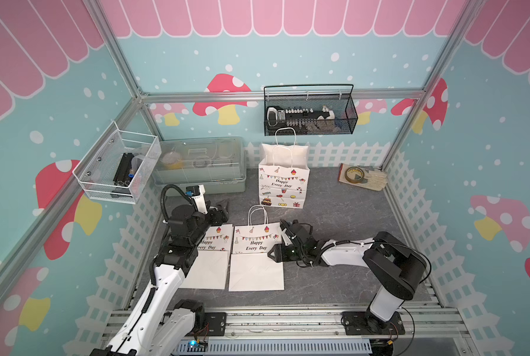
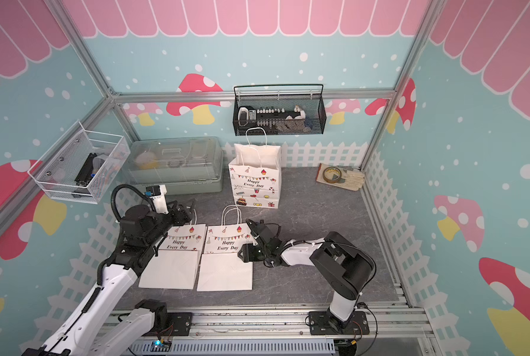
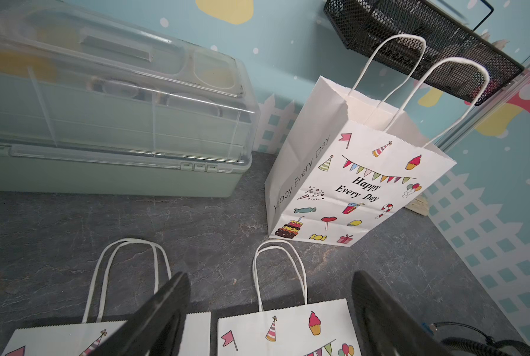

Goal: Put away the paper bag
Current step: Place the paper bag at the center of the board.

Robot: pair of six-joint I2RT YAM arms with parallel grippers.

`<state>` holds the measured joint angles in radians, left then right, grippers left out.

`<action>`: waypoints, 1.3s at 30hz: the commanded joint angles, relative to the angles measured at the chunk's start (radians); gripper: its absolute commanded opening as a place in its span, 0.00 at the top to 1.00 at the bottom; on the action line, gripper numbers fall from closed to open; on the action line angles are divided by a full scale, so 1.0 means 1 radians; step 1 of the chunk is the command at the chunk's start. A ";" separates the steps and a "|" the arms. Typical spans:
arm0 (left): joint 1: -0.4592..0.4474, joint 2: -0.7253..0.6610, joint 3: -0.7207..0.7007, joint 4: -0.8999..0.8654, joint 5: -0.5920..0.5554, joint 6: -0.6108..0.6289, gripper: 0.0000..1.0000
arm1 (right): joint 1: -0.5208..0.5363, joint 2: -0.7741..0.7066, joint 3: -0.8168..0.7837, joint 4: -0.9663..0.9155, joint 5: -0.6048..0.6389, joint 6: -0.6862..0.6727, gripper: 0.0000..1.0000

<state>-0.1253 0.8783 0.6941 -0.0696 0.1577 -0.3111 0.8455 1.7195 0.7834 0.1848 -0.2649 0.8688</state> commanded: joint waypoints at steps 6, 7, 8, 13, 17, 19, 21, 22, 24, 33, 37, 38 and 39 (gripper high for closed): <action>0.006 -0.005 -0.013 0.019 -0.002 -0.005 0.17 | 0.006 -0.031 -0.009 -0.113 0.076 -0.030 0.37; 0.007 -0.005 -0.013 0.019 -0.003 -0.005 0.17 | 0.006 -0.040 -0.014 -0.117 0.086 -0.032 0.37; 0.006 -0.003 -0.013 0.019 -0.003 -0.005 0.17 | 0.006 -0.047 -0.016 -0.126 0.095 -0.035 0.35; 0.006 0.002 -0.011 0.021 0.003 -0.006 0.17 | 0.006 -0.064 -0.007 -0.166 0.131 -0.050 0.30; 0.007 0.001 -0.013 0.021 0.001 -0.006 0.17 | 0.009 -0.060 -0.002 -0.176 0.141 -0.053 0.29; 0.007 0.002 -0.012 0.022 0.003 -0.006 0.17 | 0.012 -0.068 -0.001 -0.186 0.161 -0.056 0.29; 0.006 0.004 -0.012 0.023 0.006 -0.008 0.17 | 0.016 -0.095 -0.008 -0.201 0.206 -0.060 0.28; 0.006 0.005 -0.011 0.026 0.007 -0.008 0.17 | 0.017 -0.118 -0.016 -0.208 0.233 -0.062 0.27; 0.006 0.007 -0.014 0.033 0.015 -0.007 0.17 | 0.016 -0.170 -0.030 -0.229 0.292 -0.074 0.25; 0.005 0.018 -0.025 0.094 0.092 -0.024 0.15 | 0.014 -0.441 -0.081 -0.247 0.453 -0.218 0.22; -0.009 0.033 -0.036 0.141 0.116 -0.035 0.07 | 0.013 -0.519 -0.060 -0.285 0.525 -0.313 0.21; -0.018 0.038 -0.036 0.149 0.114 -0.034 0.04 | 0.012 -0.532 -0.053 -0.296 0.540 -0.334 0.20; -0.032 0.044 -0.038 0.162 0.108 -0.031 0.02 | 0.012 -0.548 -0.045 -0.309 0.558 -0.360 0.19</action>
<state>-0.1356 0.9119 0.6724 0.0319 0.2432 -0.3401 0.8574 1.2022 0.7197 -0.0669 0.2035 0.6037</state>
